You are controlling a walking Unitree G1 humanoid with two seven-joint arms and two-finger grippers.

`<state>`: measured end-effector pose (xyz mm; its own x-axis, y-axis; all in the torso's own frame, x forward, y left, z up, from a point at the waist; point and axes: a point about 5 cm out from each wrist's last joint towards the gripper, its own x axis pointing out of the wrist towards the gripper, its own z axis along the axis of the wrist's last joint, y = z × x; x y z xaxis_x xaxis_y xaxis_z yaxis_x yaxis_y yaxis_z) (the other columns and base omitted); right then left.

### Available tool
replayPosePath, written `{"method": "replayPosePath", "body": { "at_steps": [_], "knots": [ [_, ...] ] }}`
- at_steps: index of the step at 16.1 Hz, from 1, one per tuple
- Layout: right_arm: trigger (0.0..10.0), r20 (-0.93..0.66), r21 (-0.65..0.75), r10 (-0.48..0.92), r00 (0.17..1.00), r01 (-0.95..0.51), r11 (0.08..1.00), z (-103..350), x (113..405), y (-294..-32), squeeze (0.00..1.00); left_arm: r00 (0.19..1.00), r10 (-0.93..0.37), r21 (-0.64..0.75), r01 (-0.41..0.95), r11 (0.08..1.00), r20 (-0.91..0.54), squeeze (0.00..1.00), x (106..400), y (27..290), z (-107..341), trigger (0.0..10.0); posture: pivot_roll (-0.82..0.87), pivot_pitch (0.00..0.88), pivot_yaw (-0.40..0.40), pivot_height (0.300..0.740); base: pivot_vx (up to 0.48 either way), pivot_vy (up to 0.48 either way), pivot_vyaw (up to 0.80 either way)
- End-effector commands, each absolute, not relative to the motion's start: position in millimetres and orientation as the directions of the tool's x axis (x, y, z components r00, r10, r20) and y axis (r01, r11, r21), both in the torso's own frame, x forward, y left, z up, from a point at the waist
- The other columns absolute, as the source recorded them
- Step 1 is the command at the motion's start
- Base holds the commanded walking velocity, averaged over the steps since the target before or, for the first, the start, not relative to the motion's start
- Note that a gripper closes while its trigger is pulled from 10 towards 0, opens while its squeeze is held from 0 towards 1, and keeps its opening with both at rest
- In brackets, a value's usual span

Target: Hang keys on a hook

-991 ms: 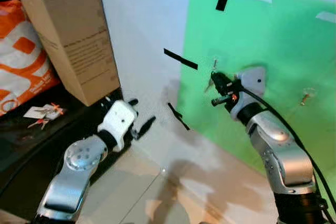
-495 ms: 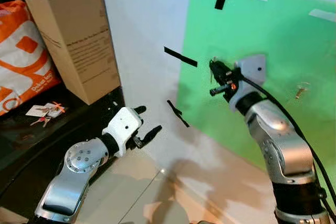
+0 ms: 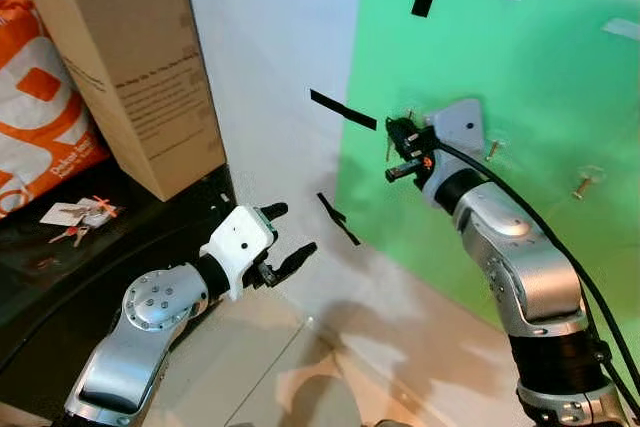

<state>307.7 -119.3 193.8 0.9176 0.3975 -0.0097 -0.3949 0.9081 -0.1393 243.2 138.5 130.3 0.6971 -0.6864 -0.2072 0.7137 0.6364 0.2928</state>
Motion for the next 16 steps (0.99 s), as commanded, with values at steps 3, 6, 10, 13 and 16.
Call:
{"method": "replayPosePath", "body": {
  "at_steps": [3,6,10,13,16],
  "knots": [
    [10.0,-0.033,-0.168,0.337,0.941,-0.338,0.926,194.4,311.8,-126.6,0.0,0.684,-0.7,0.299,0.725,0.621,-0.206,0.0,239.0,135.5,131.5,10.0,0.01,0.0,-0.017,0.74,0.0,0.0,0.0],
    [10.0,-0.026,-0.155,0.312,0.95,-0.313,0.937,198.3,310.5,-133.5,0.0,0.684,-0.7,0.298,0.725,0.621,-0.205,0.0,238.8,135.4,131.8,10.0,0.01,0.0,-0.018,0.74,0.0,0.0,0.0],
    [10.0,-0.043,-0.111,0.428,0.903,-0.43,0.896,195.1,291.7,-128.5,0.0,0.674,-0.709,0.288,0.734,0.615,-0.206,0.0,237.3,133.4,131.3,10.0,0.0,0.0,-0.012,0.74,0.0,0.0,0.0],
    [10.0,-0.068,-0.11,0.439,0.896,-0.444,0.889,191.5,288.3,-128.4,0.0,0.671,-0.712,0.286,0.738,0.612,-0.207,0.0,237.0,132.9,131.3,10.0,0.0,0.0,-0.011,0.74,0.0,0.0,0.0],
    [10.0,-0.067,-0.102,0.428,0.901,-0.433,0.896,193.2,287.5,-130.7,0.0,0.669,-0.713,0.285,0.739,0.611,-0.209,0.0,236.5,133.1,131.1,10.0,0.0,0.0,-0.012,0.74,0.0,0.0,0.0]
  ]
}}
